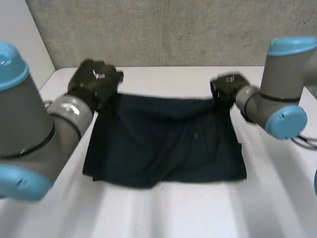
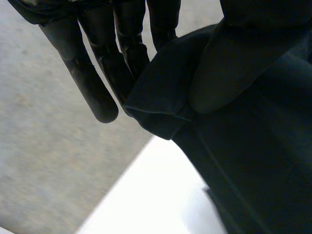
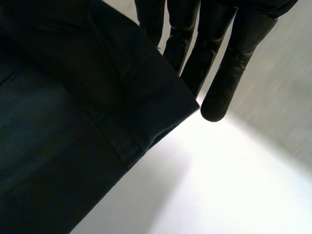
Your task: Fold the shorts.
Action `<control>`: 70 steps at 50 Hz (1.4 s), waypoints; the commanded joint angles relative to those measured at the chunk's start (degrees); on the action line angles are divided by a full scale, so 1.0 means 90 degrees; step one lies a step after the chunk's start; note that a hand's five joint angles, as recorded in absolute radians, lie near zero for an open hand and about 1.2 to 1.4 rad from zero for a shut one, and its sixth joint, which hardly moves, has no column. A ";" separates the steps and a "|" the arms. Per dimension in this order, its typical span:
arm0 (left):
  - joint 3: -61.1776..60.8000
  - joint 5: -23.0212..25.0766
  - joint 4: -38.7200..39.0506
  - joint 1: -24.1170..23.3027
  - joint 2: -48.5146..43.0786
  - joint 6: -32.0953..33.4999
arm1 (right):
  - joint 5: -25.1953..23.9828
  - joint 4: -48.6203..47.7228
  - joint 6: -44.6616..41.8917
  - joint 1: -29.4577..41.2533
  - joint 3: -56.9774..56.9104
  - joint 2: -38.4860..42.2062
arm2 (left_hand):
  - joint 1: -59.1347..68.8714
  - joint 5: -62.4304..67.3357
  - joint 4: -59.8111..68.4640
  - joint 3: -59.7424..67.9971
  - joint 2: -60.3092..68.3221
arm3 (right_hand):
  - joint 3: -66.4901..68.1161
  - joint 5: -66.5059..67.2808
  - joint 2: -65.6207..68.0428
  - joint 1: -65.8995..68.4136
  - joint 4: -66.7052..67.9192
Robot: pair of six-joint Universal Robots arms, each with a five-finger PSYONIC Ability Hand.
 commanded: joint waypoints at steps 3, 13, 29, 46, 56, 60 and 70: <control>0.2556 -0.0357 0.1932 0.0578 -0.0958 0.0601 | 0.0103 -0.3724 -0.0210 0.0223 -0.0576 -0.1218 | 0.1573 0.1667 0.1228 0.1299 0.1283 | 0.1452 0.1762 0.1385 0.2632 0.1323; 0.2686 -0.0680 0.4327 0.0549 -0.0558 0.0572 | 0.0211 -0.5821 -0.0240 0.0223 0.0548 -0.2256 | 0.1573 0.1667 0.1228 0.1299 0.1283 | 0.1452 0.1762 0.1385 0.2632 0.1323; -0.0322 -0.0544 0.4249 0.0441 -0.0654 0.0474 | -0.0160 -0.4544 -0.0619 0.0232 0.2491 -0.1448 | 0.1573 0.1667 0.1228 0.1299 0.1283 | 0.1452 0.1762 0.1385 0.2632 0.1323; -0.1513 -0.0504 0.1576 0.0216 -0.1263 0.0445 | -0.0170 -0.1310 -0.1763 0.0184 0.2990 -0.0838 | 0.1573 0.1667 0.1228 0.1299 0.1283 | 0.1452 0.1762 0.1385 0.2632 0.1323; -0.2694 -0.0407 -0.0876 0.0226 0.0573 0.0855 | -0.0209 0.0281 -0.2455 0.0174 0.4376 -0.2519 | 0.1573 0.1667 0.1228 0.1299 0.1283 | 0.1452 0.1762 0.1385 0.2632 0.1323; -0.3524 -0.0056 -0.1687 0.0178 0.1491 0.1537 | -0.0151 0.1374 -0.3636 0.0164 0.5303 -0.3036 | 0.1573 0.1667 0.1228 0.1299 0.1283 | 0.1452 0.1762 0.1385 0.2632 0.1323; -0.4065 0.0785 -0.1622 0.0177 0.2413 0.2867 | -0.0277 0.1973 -0.4596 0.0037 0.6243 -0.3838 | 0.1573 0.1667 0.1228 0.1299 0.1283 | 0.1452 0.1762 0.1385 0.2632 0.1323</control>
